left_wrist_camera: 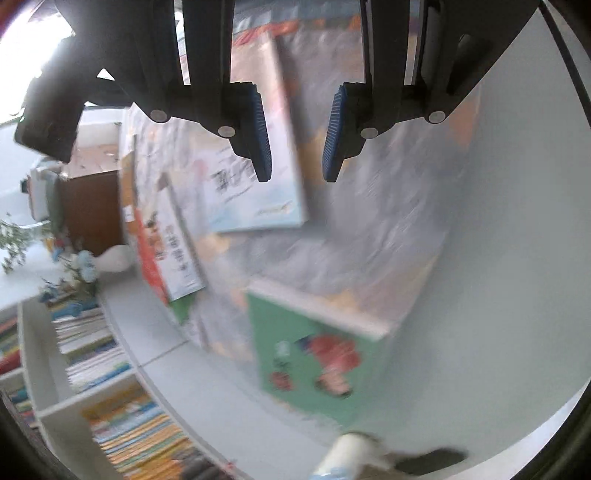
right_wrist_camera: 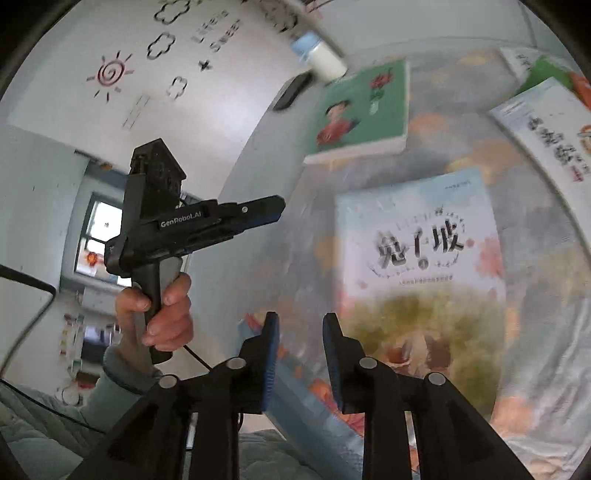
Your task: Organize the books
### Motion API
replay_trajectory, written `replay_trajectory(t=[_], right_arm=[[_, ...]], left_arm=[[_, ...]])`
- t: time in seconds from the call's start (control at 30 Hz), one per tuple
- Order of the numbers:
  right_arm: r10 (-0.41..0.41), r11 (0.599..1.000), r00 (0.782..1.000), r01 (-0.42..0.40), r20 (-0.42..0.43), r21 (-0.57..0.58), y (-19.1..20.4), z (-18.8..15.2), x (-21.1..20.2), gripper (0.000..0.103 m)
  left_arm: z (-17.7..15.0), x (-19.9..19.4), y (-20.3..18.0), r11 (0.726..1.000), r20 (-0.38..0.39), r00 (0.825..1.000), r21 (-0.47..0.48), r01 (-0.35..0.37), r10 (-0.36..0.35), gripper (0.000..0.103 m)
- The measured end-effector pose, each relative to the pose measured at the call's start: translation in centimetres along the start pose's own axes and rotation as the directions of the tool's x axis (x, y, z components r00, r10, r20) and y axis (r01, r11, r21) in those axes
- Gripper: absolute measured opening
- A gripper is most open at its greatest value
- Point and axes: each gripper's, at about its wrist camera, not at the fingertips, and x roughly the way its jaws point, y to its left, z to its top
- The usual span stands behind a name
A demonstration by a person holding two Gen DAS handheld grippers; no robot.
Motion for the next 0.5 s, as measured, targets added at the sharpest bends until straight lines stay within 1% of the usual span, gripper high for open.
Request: replay_trajectory(t=[0.07,0.13,0.17,0.2,0.27,0.33,0.37,0.4,0.5], right_arm=[[-0.043,0.999,0.999,0.042,-0.027,-0.022,-0.6,-0.3,0.4,0.026],[-0.132,0.990,0.991,0.131,-0.028,-0.044,-1.7,-0.7,0.6,0.033],[-0.216,0.975,0.976,0.214,-0.033,-0.054,-2.9,-1.1,0.7,0.037],[-0.258,0.965,0.965,0.256,-0.042,-0.052,-3.9,-1.3,0.8,0.037],[-0.281,0.960,0.958,0.281,-0.052,-0.020,-6.5,-1.9,0.5,0.037],[-0.321,0.947,0.946,0.321,-0.043,-0.008,-7.8,-2.5,0.3,0.037],[-0.362,0.932,0.931,0.362,-0.040,-0.019,-8.2,-3.0,0.4,0.037],[-0.383,0.924,0.923,0.382,-0.036,-0.034,-8.4,-3.3,0.5,0.036],[-0.399,0.914,0.917,0.397,-0.001,-0.083,-8.1,-4.7,0.5,0.035]], left_arm=[[-1.5,0.7,0.2,0.999,-0.020,0.999,-0.011,-0.038,0.038,0.024],[-3.0,2.0,-0.2,0.999,-0.066,0.997,-0.010,-0.049,0.048,0.027],[-3.8,2.2,-0.1,0.999,-0.089,0.995,-0.004,-0.050,0.049,0.027],[-4.3,2.9,-0.6,0.999,-0.112,0.992,0.005,-0.054,0.054,0.027],[-5.6,3.9,-1.6,0.998,-0.132,0.989,0.020,-0.061,0.063,0.027],[-6.8,4.5,-2.2,0.997,-0.130,0.989,0.027,-0.072,0.075,0.027],[-7.4,4.8,-2.4,0.996,-0.119,0.989,0.024,-0.083,0.085,0.027],[-7.9,5.0,-2.4,0.996,-0.112,0.990,0.017,-0.083,0.084,0.027],[-9.5,5.8,-2.6,0.995,-0.118,0.988,0.011,-0.094,0.095,0.027]])
